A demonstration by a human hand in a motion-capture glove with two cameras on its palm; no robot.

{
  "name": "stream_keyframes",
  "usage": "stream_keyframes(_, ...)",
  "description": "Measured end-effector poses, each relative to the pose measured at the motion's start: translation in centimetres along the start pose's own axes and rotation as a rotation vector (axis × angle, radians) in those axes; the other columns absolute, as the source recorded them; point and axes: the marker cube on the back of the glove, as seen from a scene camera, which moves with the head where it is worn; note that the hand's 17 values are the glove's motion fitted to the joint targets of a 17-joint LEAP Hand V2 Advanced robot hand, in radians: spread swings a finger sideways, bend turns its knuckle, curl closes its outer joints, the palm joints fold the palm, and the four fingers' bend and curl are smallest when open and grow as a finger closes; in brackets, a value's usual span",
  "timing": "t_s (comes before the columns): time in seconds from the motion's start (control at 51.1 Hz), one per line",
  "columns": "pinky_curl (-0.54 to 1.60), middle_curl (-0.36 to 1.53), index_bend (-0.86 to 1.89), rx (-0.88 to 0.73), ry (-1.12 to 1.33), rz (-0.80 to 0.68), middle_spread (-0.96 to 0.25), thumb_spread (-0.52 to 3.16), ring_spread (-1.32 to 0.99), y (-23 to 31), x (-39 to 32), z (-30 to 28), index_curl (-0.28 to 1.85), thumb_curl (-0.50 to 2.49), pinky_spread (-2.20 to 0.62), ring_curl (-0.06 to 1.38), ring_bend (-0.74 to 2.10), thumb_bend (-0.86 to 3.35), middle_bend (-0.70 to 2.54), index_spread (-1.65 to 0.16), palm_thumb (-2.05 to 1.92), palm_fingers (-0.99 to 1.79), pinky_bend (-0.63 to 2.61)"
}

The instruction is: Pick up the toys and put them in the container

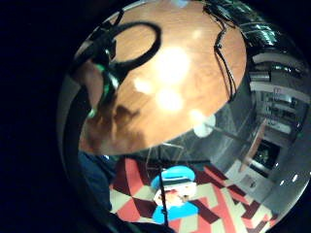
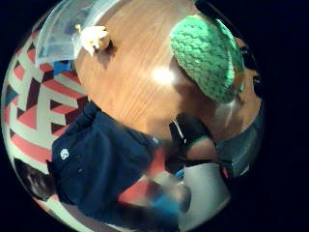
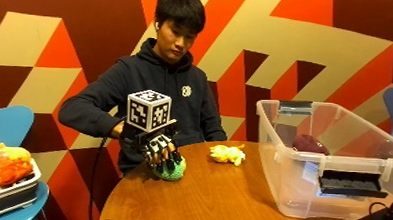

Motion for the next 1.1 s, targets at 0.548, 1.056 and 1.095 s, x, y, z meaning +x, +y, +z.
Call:
stream_keyframes(0.548,0.4,0.51,0.45,0.29,-0.17,-0.118,-0.21,0.73,-0.34,-7.3,-4.1,-6.4,0.18,0.68,-0.43,0.49,1.06,0.1,0.74,-0.25,0.76,1.14,0.9)
stream_keyframes(1.056,0.48,0.54,0.27,0.823,-0.584,-0.094,-0.25,0.45,-0.33,-23.5,-15.1,-21.3,0.24,0.84,-0.46,0.52,1.08,0.02,0.61,-0.29,0.75,0.88,1.02)
stream_keyframes(1.095,0.49,0.51,0.17,0.682,-0.57,-0.126,-0.24,0.64,-0.32,-24.6,-15.7,-20.4,0.23,0.81,-0.45,0.51,1.04,0.02,0.48,-0.28,0.71,0.64,1.09)
